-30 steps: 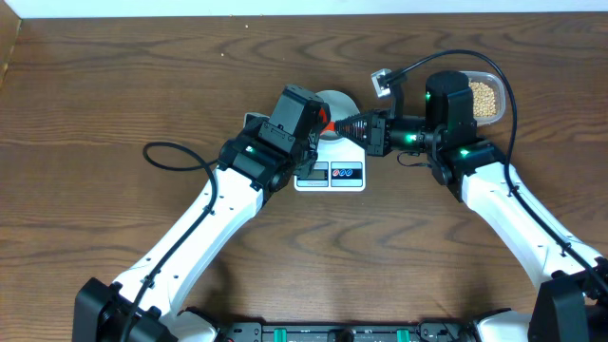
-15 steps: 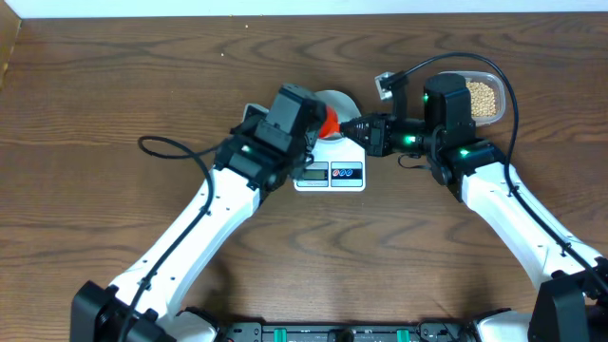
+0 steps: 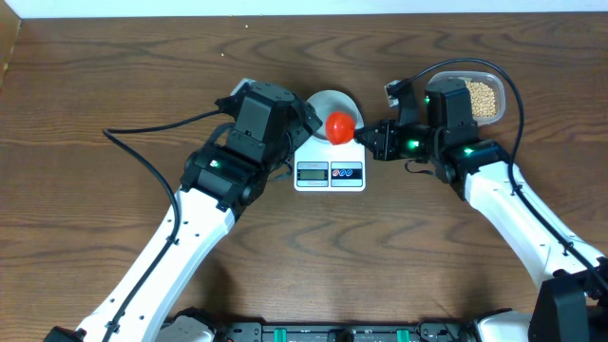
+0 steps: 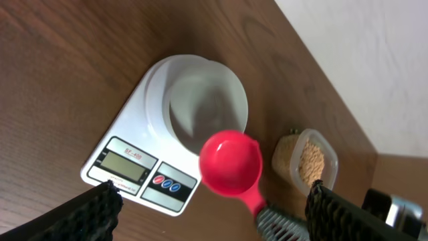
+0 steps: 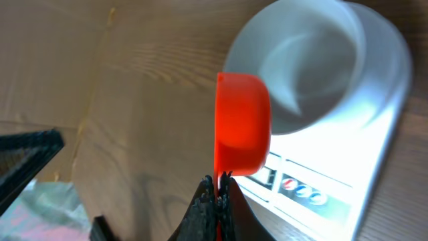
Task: Scoop item into bowl and weigh 50g on scale
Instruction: 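Release the scoop from the left gripper, keeping it in the right, then carry the scoop with the right gripper toward the soybean tub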
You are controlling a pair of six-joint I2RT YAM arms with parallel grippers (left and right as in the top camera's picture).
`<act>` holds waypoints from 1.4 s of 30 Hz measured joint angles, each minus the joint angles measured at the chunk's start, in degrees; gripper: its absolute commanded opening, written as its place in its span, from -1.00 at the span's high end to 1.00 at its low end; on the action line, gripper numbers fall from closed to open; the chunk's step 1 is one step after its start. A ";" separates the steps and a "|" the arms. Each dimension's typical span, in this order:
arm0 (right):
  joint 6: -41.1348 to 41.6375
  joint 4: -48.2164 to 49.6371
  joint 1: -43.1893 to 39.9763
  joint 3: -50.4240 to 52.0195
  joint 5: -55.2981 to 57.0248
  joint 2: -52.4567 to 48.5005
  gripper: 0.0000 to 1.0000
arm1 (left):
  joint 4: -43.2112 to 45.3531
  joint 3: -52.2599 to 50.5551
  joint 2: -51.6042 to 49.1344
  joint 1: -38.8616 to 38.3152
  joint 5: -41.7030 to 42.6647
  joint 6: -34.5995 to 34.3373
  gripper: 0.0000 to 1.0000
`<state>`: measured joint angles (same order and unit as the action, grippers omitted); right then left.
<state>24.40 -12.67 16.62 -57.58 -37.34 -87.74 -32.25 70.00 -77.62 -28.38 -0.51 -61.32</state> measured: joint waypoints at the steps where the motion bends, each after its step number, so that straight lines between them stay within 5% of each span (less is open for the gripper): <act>1: -0.33 -0.22 -0.35 0.00 0.39 0.00 0.97 | -0.20 0.00 -0.02 -0.20 0.17 0.87 -0.80; 26: -1.27 -5.66 -4.42 -0.28 1.81 2.89 0.97 | -0.79 0.00 -0.07 -0.28 0.68 4.81 -0.91; 42: -4.85 -23.61 -6.67 -15.12 7.28 5.01 0.97 | -0.92 0.00 -0.07 -0.28 2.14 6.34 -0.91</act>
<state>19.55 -36.27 9.96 -72.71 -30.06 -82.74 -33.17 70.00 -77.69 -28.67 1.63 -54.98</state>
